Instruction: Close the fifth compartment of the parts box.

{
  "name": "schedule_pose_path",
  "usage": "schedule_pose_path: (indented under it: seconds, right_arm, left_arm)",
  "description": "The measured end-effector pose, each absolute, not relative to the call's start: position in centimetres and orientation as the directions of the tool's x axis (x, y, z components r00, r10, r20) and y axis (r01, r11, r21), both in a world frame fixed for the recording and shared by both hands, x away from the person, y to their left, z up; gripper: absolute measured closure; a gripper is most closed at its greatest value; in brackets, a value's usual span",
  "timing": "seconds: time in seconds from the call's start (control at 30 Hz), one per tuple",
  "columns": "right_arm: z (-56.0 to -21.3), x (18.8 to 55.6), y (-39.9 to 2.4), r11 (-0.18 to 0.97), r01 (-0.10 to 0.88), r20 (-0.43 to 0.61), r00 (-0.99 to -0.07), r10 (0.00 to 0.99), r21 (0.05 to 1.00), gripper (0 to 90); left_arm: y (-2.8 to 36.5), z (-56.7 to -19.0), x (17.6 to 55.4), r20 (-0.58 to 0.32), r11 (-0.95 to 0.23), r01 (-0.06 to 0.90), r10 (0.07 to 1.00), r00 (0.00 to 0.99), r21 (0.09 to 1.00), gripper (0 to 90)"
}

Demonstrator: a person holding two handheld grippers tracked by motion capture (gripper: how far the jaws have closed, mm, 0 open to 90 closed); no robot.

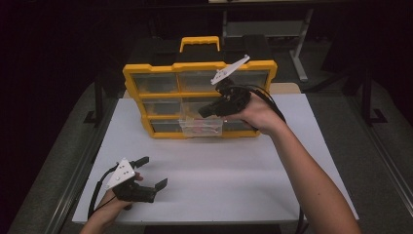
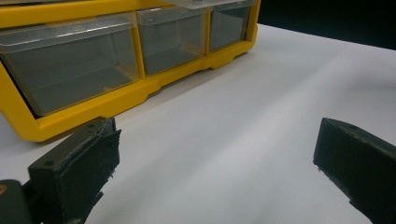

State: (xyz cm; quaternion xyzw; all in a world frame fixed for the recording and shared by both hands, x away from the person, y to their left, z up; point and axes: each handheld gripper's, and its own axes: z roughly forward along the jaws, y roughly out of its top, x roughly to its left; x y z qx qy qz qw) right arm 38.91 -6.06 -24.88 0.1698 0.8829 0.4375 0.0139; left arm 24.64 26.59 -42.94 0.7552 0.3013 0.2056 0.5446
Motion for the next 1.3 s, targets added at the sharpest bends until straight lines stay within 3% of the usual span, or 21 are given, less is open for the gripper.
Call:
schedule_pose_path:
  seconds: [0.73,1.3]
  right_arm:
    - [-27.3,37.8,-6.0,0.595,0.295,0.108,-0.938,0.329,0.747,89.3]
    - [-27.5,39.5,-5.9,0.57,0.305,0.104,-0.928,0.358,0.763,89.3]
  left_arm:
    - [26.5,-42.9,24.6,-0.013,-0.227,0.226,0.678,0.735,0.947,0.3]
    - [26.5,-43.0,24.6,-0.024,-0.22,0.236,0.681,0.732,0.946,0.3]
